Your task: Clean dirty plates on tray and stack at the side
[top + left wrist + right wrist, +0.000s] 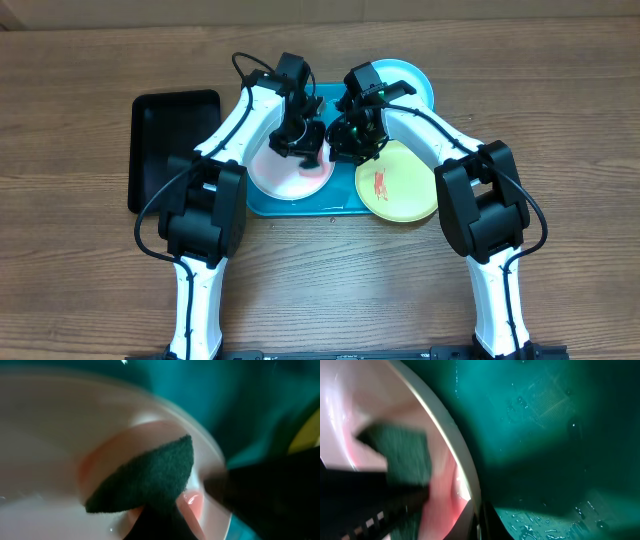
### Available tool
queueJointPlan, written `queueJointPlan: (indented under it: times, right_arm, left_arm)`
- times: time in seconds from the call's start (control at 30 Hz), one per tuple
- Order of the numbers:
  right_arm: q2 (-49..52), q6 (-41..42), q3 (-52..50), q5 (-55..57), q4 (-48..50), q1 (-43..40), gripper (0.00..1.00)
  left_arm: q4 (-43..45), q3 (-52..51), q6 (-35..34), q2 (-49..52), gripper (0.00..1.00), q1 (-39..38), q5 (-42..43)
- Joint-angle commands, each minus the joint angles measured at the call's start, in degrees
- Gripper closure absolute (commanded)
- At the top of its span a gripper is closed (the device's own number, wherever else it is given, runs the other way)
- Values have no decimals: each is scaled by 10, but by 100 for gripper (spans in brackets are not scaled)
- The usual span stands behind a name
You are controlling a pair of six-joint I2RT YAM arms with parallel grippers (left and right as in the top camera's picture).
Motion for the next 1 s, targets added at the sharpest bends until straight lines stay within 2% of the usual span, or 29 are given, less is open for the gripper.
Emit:
queueJointPlan:
  times: [0.0, 0.13, 0.2, 0.43, 0.67, 0.83, 0.93, 0.97]
  right_arm:
    - [-2, -1, 1, -17, 5, 0, 96]
    - [-2, 1, 1, -15, 11, 0, 96]
    - [-2, 1, 1, -9, 9, 0, 96]
    - [-2, 9, 1, 2, 2, 0, 96]
    - [-2, 14, 1, 34, -31, 0, 96]
    - [-2, 14, 1, 19, -40, 0, 96]
    - [-2, 14, 1, -11, -41, 0, 96]
    - [-2, 14, 1, -24, -41, 0, 96]
  left_arm:
    - [28, -3, -63, 9, 96, 1, -79]
    - [33, -3, -182, 9, 96, 1, -249]
    - [23, -3, -215, 9, 96, 1, -288]
    - [-44, -3, -305, 9, 96, 1, -313]
    - [-113, -3, -281, 9, 96, 1, -302]
    - [-143, -3, -109, 9, 96, 1, -199]
    - [-159, -3, -42, 9, 96, 1, -150]
    - [-162, -3, -40, 9, 96, 1, -143]
